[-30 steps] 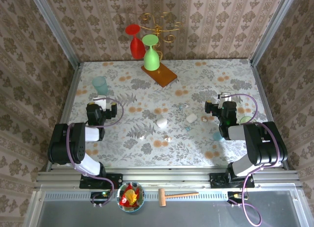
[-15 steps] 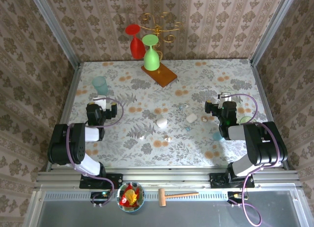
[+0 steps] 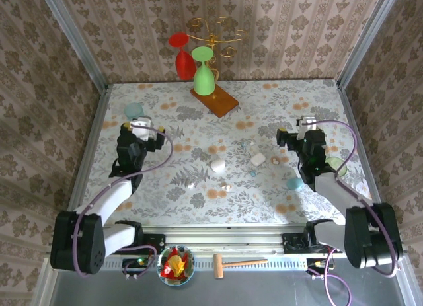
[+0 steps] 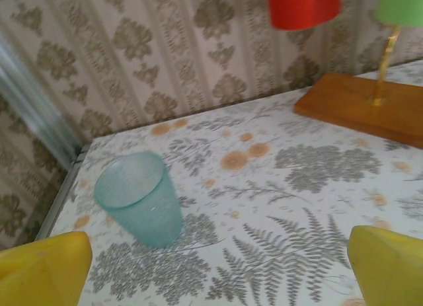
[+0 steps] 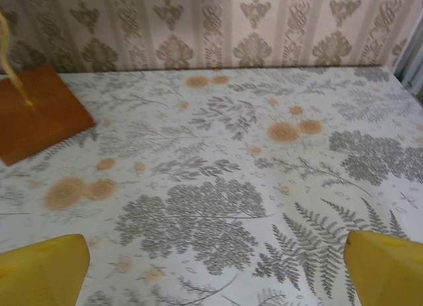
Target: Insert wireless bluetooth earbuds into charging case
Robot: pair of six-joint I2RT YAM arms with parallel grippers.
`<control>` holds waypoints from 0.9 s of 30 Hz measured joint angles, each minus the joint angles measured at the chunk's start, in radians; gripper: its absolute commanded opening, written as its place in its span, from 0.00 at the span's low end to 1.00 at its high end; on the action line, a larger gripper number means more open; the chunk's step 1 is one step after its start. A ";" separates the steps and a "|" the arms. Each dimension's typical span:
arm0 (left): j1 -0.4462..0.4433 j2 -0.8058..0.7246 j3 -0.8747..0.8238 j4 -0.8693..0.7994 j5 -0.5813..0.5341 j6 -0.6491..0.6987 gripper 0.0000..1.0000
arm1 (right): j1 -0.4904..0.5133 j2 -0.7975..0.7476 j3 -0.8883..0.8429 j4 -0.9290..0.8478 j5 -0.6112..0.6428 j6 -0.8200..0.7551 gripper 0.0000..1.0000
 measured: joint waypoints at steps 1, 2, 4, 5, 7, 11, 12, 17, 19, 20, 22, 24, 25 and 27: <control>-0.031 -0.014 0.017 -0.033 -0.002 0.006 1.00 | 0.017 -0.026 0.007 -0.036 0.000 0.015 1.00; -0.055 -0.023 0.030 -0.059 -0.002 0.010 1.00 | 0.034 -0.047 0.014 -0.070 -0.001 0.029 1.00; -0.115 -0.030 0.058 -0.115 0.005 0.022 1.00 | 0.072 -0.085 0.044 -0.166 0.000 0.077 1.00; -0.143 -0.029 0.069 -0.140 0.012 0.028 1.00 | 0.093 -0.100 0.069 -0.223 -0.001 0.108 1.00; -0.202 -0.027 0.085 -0.188 0.044 0.040 1.00 | 0.126 -0.118 0.106 -0.304 -0.001 0.155 1.00; -0.314 0.014 0.092 -0.245 0.154 0.073 1.00 | 0.182 -0.146 0.157 -0.450 -0.007 0.238 1.00; -0.334 0.034 0.092 -0.251 0.185 0.079 1.00 | 0.191 -0.151 0.158 -0.476 -0.013 0.254 1.00; -0.393 0.163 0.092 -0.253 0.295 0.107 1.00 | 0.208 -0.156 0.158 -0.581 -0.046 0.310 1.00; -0.412 0.227 0.093 -0.238 0.326 0.118 1.00 | 0.208 -0.156 0.158 -0.598 -0.053 0.320 1.00; -0.421 0.255 0.093 -0.227 0.338 0.124 1.00 | 0.208 -0.156 0.157 -0.603 -0.054 0.325 1.00; -0.438 0.319 0.096 -0.200 0.360 0.139 1.00 | 0.208 -0.156 0.154 -0.608 -0.057 0.333 1.00; -0.451 0.378 0.105 -0.176 0.379 0.152 0.97 | 0.208 -0.156 0.148 -0.608 -0.061 0.336 1.00; -0.455 0.402 0.108 -0.161 0.388 0.158 0.95 | 0.208 -0.156 0.145 -0.608 -0.063 0.337 1.00; -0.461 0.444 0.114 -0.130 0.406 0.166 0.92 | 0.208 -0.156 0.140 -0.610 -0.067 0.339 1.00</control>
